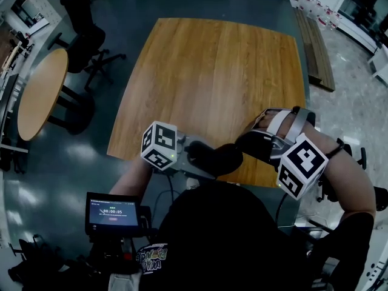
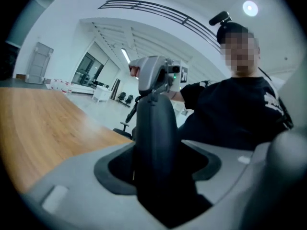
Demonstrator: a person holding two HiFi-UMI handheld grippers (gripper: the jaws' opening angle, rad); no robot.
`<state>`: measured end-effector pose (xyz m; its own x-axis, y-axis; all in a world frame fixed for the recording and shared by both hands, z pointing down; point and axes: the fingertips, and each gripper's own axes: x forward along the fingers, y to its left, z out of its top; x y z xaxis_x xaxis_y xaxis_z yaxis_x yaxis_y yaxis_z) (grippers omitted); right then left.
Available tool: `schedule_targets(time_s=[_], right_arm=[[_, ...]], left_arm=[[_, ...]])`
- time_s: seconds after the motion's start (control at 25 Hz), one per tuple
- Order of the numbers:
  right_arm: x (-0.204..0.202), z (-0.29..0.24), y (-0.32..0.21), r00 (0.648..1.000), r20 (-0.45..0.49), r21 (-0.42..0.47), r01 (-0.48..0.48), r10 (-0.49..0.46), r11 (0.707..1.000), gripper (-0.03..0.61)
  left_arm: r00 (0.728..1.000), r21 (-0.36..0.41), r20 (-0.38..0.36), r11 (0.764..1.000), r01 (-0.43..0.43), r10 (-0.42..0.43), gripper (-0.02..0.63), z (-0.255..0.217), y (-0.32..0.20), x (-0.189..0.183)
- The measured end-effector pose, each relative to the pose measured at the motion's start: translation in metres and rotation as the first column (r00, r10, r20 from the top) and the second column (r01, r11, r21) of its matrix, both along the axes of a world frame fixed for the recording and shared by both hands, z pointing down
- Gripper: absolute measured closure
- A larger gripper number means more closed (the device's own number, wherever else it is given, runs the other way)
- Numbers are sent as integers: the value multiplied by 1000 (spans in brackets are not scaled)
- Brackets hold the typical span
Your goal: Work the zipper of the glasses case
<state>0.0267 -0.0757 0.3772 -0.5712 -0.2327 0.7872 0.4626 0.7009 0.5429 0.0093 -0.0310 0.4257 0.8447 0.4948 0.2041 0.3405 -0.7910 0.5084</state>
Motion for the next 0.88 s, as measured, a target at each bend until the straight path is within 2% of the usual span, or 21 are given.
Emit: schedule_targets(time_s=[0.16, 0.24, 0.32, 0.48, 0.64, 0.88], right_arm=[[-11, -7, -6, 1000, 30, 24, 6, -7, 1000, 574], [-18, -7, -10, 999, 38, 36, 9, -11, 999, 574], [-24, -9, -17, 999, 41, 74, 5, -8, 997, 574], [-21, -16, -27, 997, 68, 135, -28, 19, 990, 574], [-14, -25, -40, 991, 117, 189, -85, 64, 978, 575], [-13, -24, -52, 982, 163, 206, -133, 100, 969, 575]], left_arm=[[996, -52, -72, 997, -63, 59, 322, -15, 3, 14], [987, -102, -150, 992, -72, 56, 321, -32, -5, 20], [981, -144, -189, 987, -70, 42, 333, -44, -12, 20], [970, -194, -236, 981, 6, -52, 345, -54, -31, 15], [941, -237, -290, 965, 109, -177, 350, -61, -55, 10], [905, -261, -318, 944, 202, -282, 350, -63, -74, 6]])
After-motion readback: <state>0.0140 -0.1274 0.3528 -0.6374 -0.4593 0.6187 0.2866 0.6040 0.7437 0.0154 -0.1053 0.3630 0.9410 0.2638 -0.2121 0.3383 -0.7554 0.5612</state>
